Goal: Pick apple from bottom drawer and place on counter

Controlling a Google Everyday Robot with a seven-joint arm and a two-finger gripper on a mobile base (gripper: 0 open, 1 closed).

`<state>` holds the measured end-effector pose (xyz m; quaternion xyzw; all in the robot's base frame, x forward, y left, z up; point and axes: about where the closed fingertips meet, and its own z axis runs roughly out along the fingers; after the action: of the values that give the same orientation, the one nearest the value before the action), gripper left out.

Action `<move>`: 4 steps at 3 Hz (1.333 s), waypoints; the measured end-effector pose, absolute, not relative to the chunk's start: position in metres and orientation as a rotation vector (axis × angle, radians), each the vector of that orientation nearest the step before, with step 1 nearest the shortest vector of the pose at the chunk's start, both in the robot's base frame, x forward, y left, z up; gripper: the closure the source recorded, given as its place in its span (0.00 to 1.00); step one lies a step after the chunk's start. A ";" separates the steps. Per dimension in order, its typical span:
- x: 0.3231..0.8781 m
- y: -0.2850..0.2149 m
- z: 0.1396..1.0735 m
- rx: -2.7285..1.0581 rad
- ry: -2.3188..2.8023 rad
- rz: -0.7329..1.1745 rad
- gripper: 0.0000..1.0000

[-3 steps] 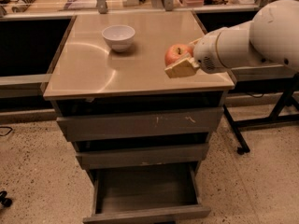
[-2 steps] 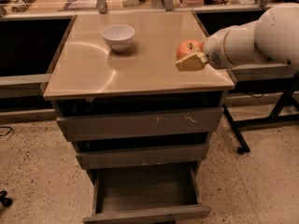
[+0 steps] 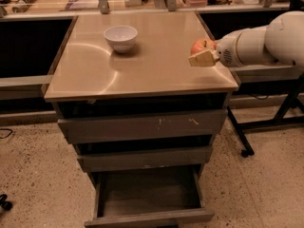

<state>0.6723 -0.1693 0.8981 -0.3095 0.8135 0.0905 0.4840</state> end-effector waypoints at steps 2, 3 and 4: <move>0.694 -0.170 0.885 -0.731 1.984 0.299 1.00; 0.693 -0.158 0.885 -0.784 1.978 0.364 1.00; 0.697 -0.128 0.883 -0.865 1.967 0.479 1.00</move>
Offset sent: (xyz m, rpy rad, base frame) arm 0.0164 0.0001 -0.0106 0.0470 0.0215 0.0142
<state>0.6975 -0.1285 0.8834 -0.3503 0.7965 0.1940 0.4530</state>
